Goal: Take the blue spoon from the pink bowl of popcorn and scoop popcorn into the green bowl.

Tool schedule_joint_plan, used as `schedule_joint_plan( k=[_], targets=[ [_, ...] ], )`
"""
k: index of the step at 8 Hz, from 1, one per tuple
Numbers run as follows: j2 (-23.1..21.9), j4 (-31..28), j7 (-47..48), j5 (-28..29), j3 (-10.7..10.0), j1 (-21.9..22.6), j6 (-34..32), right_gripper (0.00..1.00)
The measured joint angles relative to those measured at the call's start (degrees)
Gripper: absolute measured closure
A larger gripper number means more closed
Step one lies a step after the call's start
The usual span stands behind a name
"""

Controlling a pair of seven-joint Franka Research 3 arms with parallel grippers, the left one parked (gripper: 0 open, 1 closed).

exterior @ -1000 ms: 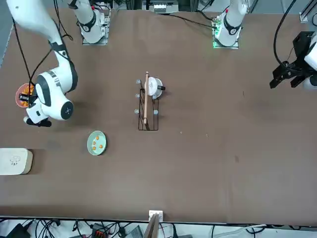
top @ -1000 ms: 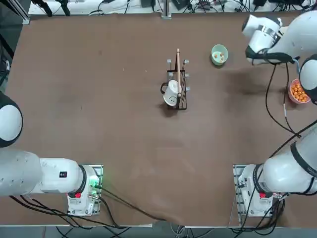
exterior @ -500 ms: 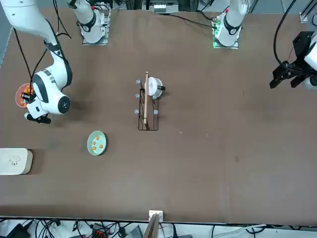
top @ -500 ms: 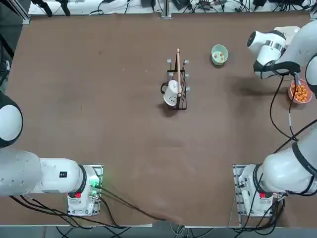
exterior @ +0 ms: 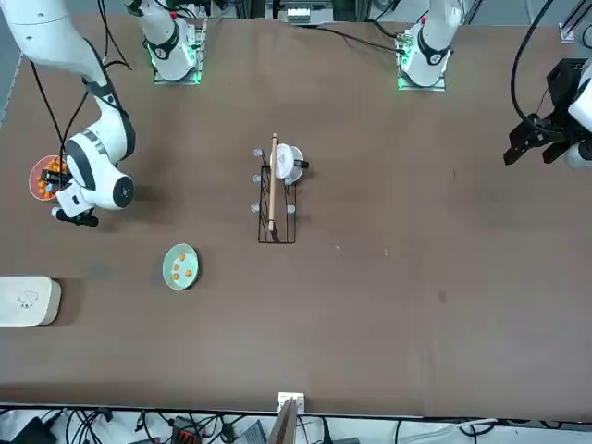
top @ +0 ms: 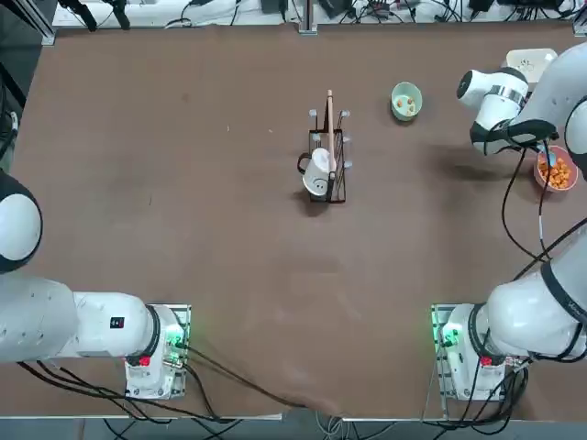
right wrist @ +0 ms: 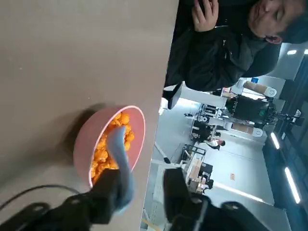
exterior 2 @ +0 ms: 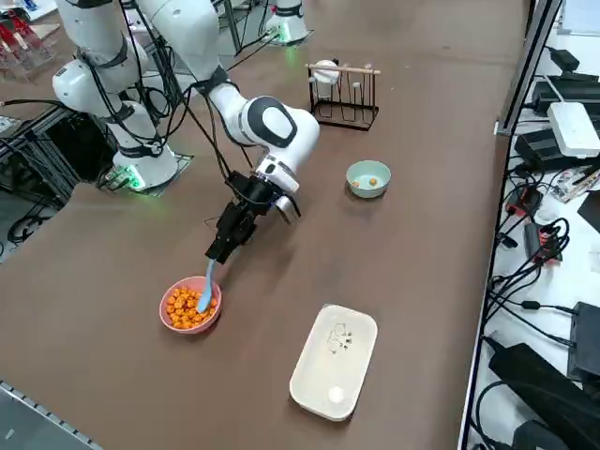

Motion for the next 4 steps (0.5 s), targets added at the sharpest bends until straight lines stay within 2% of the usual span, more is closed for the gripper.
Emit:
schedule_joint_plan(
  k=[1,2,4],
  targets=[
    [-0.23,0.09,0.28,0.17,0.21,0.0,0.05,0.15],
    [-0.96,0.32,0.39,2.21,0.55,0.02,0.19,0.0],
    [-3.66,0.54,0.04,7.96,1.81,0.23,0.31,0.0]
  ],
)
